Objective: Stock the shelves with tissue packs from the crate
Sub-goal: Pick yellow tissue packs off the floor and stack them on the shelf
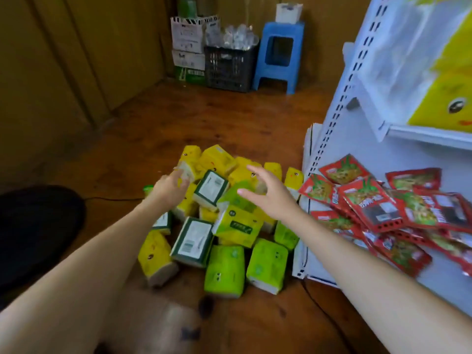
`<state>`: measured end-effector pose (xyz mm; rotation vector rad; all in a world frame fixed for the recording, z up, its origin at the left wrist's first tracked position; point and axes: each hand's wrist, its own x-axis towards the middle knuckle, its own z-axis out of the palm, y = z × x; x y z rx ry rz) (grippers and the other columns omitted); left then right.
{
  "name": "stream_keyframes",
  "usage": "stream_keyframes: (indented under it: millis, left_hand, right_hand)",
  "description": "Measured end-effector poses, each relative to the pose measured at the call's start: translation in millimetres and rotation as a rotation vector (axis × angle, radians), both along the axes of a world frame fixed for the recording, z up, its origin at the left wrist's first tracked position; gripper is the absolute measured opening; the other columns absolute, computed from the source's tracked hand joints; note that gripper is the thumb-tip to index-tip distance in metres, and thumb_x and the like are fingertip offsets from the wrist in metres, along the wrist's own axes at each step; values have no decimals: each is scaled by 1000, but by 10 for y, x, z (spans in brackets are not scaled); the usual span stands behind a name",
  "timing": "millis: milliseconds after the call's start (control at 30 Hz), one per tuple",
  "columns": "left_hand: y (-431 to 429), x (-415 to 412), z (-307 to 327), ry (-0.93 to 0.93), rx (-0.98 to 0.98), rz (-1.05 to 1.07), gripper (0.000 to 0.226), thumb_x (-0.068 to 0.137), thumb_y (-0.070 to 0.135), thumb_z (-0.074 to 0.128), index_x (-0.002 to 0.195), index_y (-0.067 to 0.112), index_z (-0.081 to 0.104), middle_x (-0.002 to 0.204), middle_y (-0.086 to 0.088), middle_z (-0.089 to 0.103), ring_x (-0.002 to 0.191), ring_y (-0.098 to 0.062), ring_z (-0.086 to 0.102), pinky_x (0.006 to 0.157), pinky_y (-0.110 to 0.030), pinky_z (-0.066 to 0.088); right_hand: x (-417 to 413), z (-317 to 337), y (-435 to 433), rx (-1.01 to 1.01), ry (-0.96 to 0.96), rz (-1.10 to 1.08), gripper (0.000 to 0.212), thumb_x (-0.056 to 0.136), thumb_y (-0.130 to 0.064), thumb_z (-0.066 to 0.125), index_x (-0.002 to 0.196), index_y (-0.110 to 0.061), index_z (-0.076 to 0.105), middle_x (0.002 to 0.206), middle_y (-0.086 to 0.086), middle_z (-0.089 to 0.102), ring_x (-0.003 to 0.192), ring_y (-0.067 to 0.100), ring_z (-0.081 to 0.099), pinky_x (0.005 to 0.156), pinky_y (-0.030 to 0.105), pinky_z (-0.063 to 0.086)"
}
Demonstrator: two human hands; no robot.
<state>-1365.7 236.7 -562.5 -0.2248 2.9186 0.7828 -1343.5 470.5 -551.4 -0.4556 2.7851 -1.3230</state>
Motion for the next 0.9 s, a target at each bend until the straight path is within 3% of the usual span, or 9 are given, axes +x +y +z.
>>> stream_keyframes:
  millis: [100, 333, 567, 733, 900]
  left_hand:
    - [-27, 23, -207, -89, 2, -55, 52, 101, 34, 33, 149, 16, 22, 151, -17, 26, 139, -32, 26, 107, -42, 30]
    - [-14, -92, -630, -159, -56, -155, 54, 100, 39, 33, 149, 23, 19, 154, -11, 21, 142, -30, 20, 109, -47, 29]
    - [-382, 94, -809, -226, -211, -154, 52, 100, 40, 33, 148, 22, 22, 147, -14, 33, 133, -31, 35, 106, -46, 35]
    - [-814, 210, -796, -268, -275, -92, 55, 100, 40, 33, 150, 21, 18, 149, -16, 28, 134, -34, 34, 106, -44, 34]
    - [-1137, 313, -760, -274, -262, 3, 54, 100, 37, 35, 149, 21, 20, 145, -19, 32, 133, -35, 35, 107, -44, 34]
  right_hand:
    - [-6, -419, 101, 166, -101, 18, 67, 84, -38, 65, 142, -25, 34, 148, 1, 32, 137, 17, 30, 107, 30, 27]
    - [-100, -792, 296, 327, -209, 26, 68, 84, -38, 65, 143, -23, 34, 147, 4, 32, 137, 19, 29, 107, 27, 25]
    - [-85, -754, 649, 580, -211, 76, 68, 86, -41, 62, 144, -24, 30, 147, 4, 32, 135, 20, 31, 107, 30, 29]
    - [-74, -790, 592, 656, -212, 121, 70, 85, -44, 61, 144, -25, 29, 146, 3, 33, 134, 20, 33, 107, 32, 31]
    - [-190, -805, 158, 580, -152, 163, 67, 85, -42, 62, 143, -26, 31, 148, 3, 31, 135, 19, 32, 107, 29, 29]
